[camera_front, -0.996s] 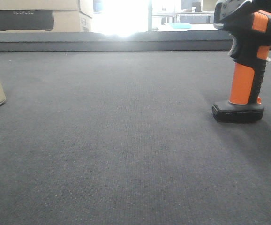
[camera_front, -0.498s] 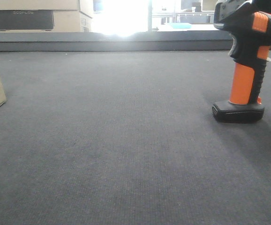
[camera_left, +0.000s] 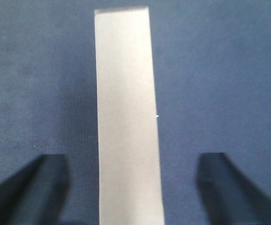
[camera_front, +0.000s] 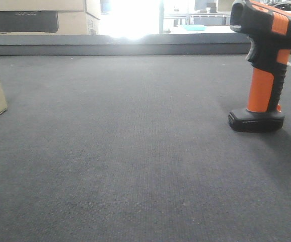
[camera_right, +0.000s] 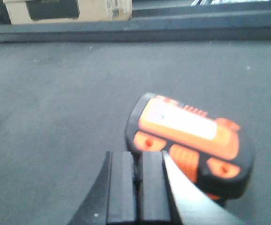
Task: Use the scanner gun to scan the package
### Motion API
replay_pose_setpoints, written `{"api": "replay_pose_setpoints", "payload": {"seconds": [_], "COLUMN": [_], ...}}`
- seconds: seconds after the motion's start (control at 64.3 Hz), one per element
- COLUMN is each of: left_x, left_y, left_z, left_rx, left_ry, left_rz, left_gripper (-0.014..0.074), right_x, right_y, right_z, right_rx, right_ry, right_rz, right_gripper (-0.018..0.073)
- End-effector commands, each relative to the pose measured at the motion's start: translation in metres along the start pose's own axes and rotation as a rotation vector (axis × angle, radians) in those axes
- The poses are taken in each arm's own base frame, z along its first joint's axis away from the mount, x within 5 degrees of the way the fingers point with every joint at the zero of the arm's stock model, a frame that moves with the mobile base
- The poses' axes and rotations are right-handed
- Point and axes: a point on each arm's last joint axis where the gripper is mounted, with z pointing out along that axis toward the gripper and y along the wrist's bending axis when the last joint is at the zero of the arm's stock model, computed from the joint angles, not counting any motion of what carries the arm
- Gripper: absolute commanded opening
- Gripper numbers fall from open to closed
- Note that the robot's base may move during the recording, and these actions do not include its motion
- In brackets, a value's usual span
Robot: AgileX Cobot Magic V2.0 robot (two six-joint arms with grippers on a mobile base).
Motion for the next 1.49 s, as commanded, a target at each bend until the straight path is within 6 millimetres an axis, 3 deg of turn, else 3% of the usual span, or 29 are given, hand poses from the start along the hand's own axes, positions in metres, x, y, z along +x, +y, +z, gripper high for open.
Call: {"api": "replay_pose_setpoints", "payload": {"seconds": [0.0,0.062,0.187,0.405,0.825,1.074,1.307,1.478], "left_x": [0.004,0.006,0.009,0.022,0.111,0.152,0.167,0.176], "left_y": [-0.003,-0.006,-0.011,-0.016,-0.026,-0.035,-0.043,-0.042], "left_z": [-0.018,-0.027,-0.041,-0.044,-0.036,-0.019,-0.019,-0.011], "left_rx": [0.004,0.014,0.048,0.057,-0.033,-0.027,0.016,-0.011], "left_ry": [-0.06,-0.086,-0.163,-0.303,-0.652,-0.694,-0.762,-0.856], "left_rz": [-0.035,-0.038,-0.049,-0.076,-0.106,-0.066,-0.006,-0.02], "left_gripper": [0.0248,0.0098,-0.0114,-0.0111,-0.0111,-0.0111,-0.0111,-0.0111], "right_x": [-0.013,-0.02,-0.023,-0.021,-0.023,0.004,0.034,0.041], "right_y": [-0.008,-0.019,-0.037,-0.042,-0.042,-0.034,-0.031,-0.031], "right_z": [-0.006,-0.011,-0.021,-0.026,-0.057,-0.089,-0.11,-0.114], "right_rx": [0.036,0.095,0.181,0.199,0.225,0.217,0.208,0.211], "right_ry": [-0.051,-0.08,-0.065,-0.023,-0.055,-0.122,-0.195,-0.216], "right_rz": [-0.016,-0.009,-0.089,-0.171,-0.21,-0.225,-0.213,-0.203], "right_gripper": [-0.0163,-0.016,-0.016,-0.016,-0.016,-0.016,-0.016,-0.016]}}
